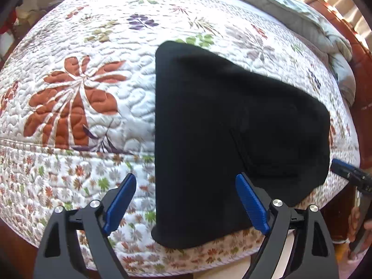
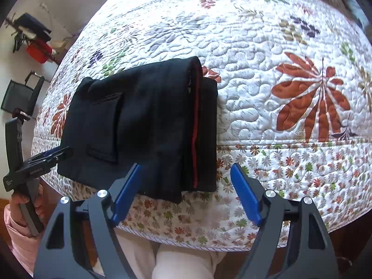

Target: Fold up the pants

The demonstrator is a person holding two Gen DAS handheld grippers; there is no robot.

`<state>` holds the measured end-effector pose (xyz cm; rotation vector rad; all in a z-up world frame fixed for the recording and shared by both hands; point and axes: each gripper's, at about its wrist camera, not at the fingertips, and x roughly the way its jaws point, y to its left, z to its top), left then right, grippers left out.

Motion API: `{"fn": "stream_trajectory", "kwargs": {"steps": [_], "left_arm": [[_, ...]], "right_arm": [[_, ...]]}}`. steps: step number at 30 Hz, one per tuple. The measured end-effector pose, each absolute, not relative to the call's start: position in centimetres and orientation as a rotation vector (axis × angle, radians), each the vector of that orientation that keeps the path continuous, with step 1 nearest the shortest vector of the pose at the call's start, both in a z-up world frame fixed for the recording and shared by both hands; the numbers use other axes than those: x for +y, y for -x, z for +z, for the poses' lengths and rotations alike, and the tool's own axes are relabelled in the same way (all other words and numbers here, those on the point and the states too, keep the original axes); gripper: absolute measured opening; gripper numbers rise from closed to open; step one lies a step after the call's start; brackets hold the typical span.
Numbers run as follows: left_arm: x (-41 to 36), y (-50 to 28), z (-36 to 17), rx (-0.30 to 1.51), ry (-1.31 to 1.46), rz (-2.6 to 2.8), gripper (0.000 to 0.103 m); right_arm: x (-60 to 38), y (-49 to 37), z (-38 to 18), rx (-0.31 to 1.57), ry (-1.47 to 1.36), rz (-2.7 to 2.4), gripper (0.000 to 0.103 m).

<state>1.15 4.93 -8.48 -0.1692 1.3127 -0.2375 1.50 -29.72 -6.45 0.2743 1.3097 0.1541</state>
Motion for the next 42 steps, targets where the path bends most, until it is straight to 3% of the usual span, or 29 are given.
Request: {"fn": "stream_trajectory", "kwargs": {"steps": [3,7,14,18,28,29,30,31,32,35,42], "left_arm": [[4.5,-2.2,-9.1,1.332,0.153,-0.25,0.089],[3.5,-3.2,-10.3,1.365,0.124,-0.269,0.09],[3.2,-3.6,-11.0,1.373,0.094,-0.252,0.1],[2.7,-3.4,-11.8,1.37,0.107,-0.25,0.1],[0.5,-4.5,-12.2,1.351,0.063,-0.276,0.1],[0.2,-4.5,-12.0,1.346,0.053,-0.282,0.095],[0.1,-4.5,-11.9,1.344,0.057,-0.296,0.091],[-0.1,-4.4,-11.7,1.344,0.076,-0.322,0.077],[-0.3,-4.3,-11.4,1.342,0.082,-0.332,0.072],[-1.1,-4.0,-10.9,1.321,0.045,-0.328,0.066],[-1.6,-4.0,-10.6,1.307,0.036,-0.317,0.062]], "right_arm": [[-29.3,-2.2,-7.2,1.327,-0.292,0.171,0.089],[-28.2,-3.3,-8.9,1.37,-0.266,0.157,0.09],[-28.2,-4.5,-11.2,1.422,-0.265,0.16,0.095],[-27.8,-5.4,-12.7,1.45,-0.305,0.188,0.1],[-26.0,-7.4,-13.8,1.427,-0.277,0.216,0.101],[-25.9,-7.4,-13.9,1.415,-0.281,0.215,0.101],[-25.8,-7.4,-13.8,1.393,-0.281,0.215,0.099],[-25.5,-7.2,-13.6,1.358,-0.272,0.223,0.095],[-25.4,-6.8,-13.3,1.339,-0.271,0.24,0.082],[-25.0,-6.5,-12.7,1.306,-0.283,0.256,0.074],[-24.8,-6.4,-12.5,1.299,-0.268,0.257,0.068]]}}
